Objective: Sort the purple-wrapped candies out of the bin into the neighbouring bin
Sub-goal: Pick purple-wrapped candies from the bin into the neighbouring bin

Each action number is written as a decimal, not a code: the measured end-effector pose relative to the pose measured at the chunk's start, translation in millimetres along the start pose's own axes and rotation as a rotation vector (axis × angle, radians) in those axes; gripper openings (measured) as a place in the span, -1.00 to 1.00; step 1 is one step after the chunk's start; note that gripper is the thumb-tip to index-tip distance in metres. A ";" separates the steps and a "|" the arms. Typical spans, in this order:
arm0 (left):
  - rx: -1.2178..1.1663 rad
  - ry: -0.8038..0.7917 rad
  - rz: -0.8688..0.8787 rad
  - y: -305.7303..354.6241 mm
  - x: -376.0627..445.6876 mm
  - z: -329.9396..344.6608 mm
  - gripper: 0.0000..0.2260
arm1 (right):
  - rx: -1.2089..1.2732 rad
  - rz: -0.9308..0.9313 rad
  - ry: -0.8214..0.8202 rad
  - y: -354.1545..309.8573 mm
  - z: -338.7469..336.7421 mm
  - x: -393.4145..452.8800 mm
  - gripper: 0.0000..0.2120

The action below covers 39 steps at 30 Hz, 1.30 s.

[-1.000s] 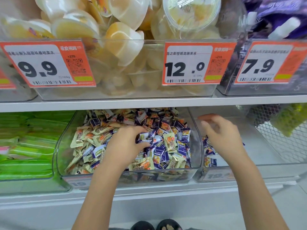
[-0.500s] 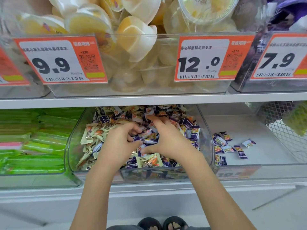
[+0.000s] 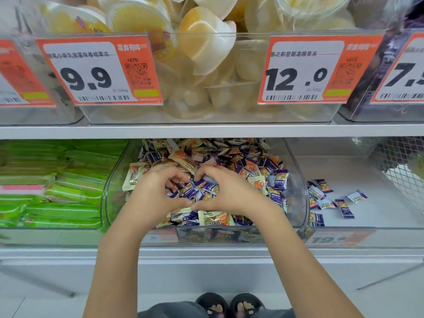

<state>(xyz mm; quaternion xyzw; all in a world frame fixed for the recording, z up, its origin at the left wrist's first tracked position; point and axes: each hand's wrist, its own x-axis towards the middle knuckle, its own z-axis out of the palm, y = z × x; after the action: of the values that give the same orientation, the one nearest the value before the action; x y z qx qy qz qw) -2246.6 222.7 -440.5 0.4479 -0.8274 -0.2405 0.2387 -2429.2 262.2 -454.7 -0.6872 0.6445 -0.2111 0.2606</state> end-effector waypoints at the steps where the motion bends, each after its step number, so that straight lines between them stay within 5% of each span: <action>1: -0.015 0.011 -0.004 -0.9 0.0 0.4 -0.61 | 0.017 -0.004 -0.014 -0.3 -0.6 -0.1 -0.55; 7: -0.070 0.032 -0.033 -0.5 -0.1 6.7 -0.63 | 0.110 -0.030 0.045 -0.7 -1.4 -2.3 -0.82; 15: -0.050 -0.019 0.080 24.6 -0.1 18.7 -0.73 | 0.620 -0.054 0.455 8.7 -41.7 -21.4 -0.70; 26: -0.044 -0.157 0.164 55.4 6.7 46.7 -0.86 | 1.182 -0.010 0.664 79.2 -96.5 -75.6 -0.76; 30: 0.004 -0.166 0.145 56.0 10.4 52.1 -0.86 | 0.784 0.144 0.738 107.9 -106.6 -97.5 -0.71; 33: 0.007 -0.165 0.137 57.3 12.5 53.8 -0.85 | 0.464 0.370 0.448 122.1 -101.8 -106.7 -0.95; 36: 0.010 -0.135 0.141 57.7 15.0 52.8 -0.89 | 0.562 0.576 0.213 120.4 -99.2 -108.9 -0.52; 39: 0.003 -0.076 0.149 54.8 16.9 47.6 -0.86 | 0.378 0.404 0.545 101.8 -100.4 -104.8 -0.68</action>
<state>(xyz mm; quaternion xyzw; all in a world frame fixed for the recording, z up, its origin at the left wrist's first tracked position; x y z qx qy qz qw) -2318.2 243.5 -440.7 0.3759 -0.8672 -0.2377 0.2238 -2579.4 354.5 -436.3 -0.4048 0.7622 -0.4454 0.2383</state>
